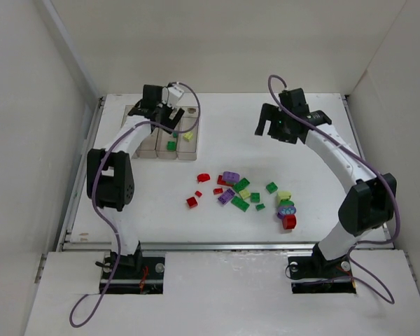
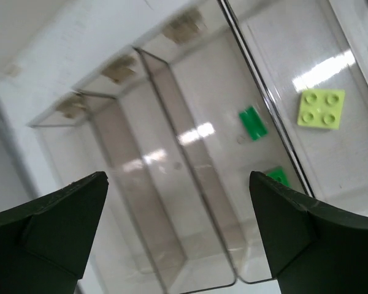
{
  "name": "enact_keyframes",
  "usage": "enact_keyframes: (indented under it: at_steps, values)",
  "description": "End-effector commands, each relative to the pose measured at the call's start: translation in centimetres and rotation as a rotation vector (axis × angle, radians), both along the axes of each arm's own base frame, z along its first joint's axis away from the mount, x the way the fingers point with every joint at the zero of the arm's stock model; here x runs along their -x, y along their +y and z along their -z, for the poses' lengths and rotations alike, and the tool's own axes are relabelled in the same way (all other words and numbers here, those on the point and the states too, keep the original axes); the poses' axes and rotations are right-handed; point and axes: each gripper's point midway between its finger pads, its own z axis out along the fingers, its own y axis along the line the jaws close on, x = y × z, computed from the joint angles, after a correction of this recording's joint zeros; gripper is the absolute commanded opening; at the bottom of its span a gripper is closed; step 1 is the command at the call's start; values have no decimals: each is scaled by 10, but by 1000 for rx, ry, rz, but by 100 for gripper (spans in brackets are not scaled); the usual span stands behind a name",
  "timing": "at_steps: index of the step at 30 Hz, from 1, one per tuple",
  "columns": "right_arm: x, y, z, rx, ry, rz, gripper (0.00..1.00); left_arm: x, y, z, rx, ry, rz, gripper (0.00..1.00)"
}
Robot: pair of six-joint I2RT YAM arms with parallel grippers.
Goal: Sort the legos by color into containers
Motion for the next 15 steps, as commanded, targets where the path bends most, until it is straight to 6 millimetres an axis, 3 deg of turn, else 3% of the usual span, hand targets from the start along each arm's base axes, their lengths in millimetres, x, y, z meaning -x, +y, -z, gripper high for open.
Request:
enact_keyframes:
  at_steps: [1, 2, 3, 5, 6, 8, 10, 12, 13, 15]
  values:
    - [33, -46, 42, 252, 150, 7, 100, -20, 0, -171, -13, -454, -8, 100]
    - [38, -53, 55, 288, 182, -20, 100, -21, 9, -192, -19, -521, -66, 100]
    - [44, -51, 64, 292, 207, -59, 100, -26, 13, -225, 19, -643, -115, 100]
    - [62, -51, 96, 321, 296, -161, 98, -24, 21, -252, 126, -734, -237, 100]
    - [68, -48, 106, 310, 327, -195, 96, -24, 15, -270, 162, -767, -211, 100]
    - [80, -48, 133, 318, 408, -247, 88, -18, -12, -256, 191, -665, -96, 100]
    - [87, -45, 147, 332, 457, -284, 81, -11, -26, -245, 211, -613, -45, 99]
    - [91, -42, 152, 351, 475, -320, 77, 0, -42, -235, 222, -573, 5, 99]
    - [92, -39, 152, 353, 474, -331, 75, 2, -50, -220, 218, -541, 19, 97]
    - [97, -36, 154, 377, 475, -357, 75, 8, -53, -211, 209, -519, 19, 97]
